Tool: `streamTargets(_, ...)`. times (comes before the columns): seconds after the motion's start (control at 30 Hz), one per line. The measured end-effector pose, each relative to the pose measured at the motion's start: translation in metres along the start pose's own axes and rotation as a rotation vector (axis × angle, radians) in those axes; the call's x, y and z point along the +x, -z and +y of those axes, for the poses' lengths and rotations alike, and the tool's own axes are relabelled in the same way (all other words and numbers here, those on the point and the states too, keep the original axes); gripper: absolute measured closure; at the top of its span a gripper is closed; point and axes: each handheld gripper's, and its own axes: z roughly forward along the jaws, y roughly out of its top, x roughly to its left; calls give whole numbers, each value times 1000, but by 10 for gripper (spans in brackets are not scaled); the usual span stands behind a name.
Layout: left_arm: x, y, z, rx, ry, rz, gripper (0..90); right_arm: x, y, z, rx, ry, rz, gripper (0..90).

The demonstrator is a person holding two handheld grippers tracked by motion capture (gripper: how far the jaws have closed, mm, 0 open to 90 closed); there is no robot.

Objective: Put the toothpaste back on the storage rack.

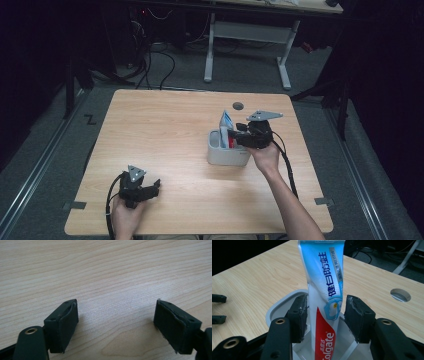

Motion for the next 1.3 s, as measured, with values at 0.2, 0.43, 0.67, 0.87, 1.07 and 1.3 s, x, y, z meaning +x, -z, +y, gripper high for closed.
streamTargets(0.2,0,0,0,0,0,0,203,-2,5,-1,-16,-4,-3,524)
streamTargets(0.43,0,0,0,0,0,0,203,-8,14,-5,-37,-28,-5,519)
streamTargets(0.67,0,0,0,0,0,0,203,-14,25,-9,-58,-41,-17,519)
streamTargets(0.87,0,0,0,0,0,0,203,-18,34,-16,-70,-53,-33,519)
streamTargets(1.07,0,0,0,0,0,1,203,-21,42,-22,-83,-64,-43,519)
streamTargets(1.3,0,0,0,-1,1,2,203,-24,49,-27,-95,-76,-52,521)
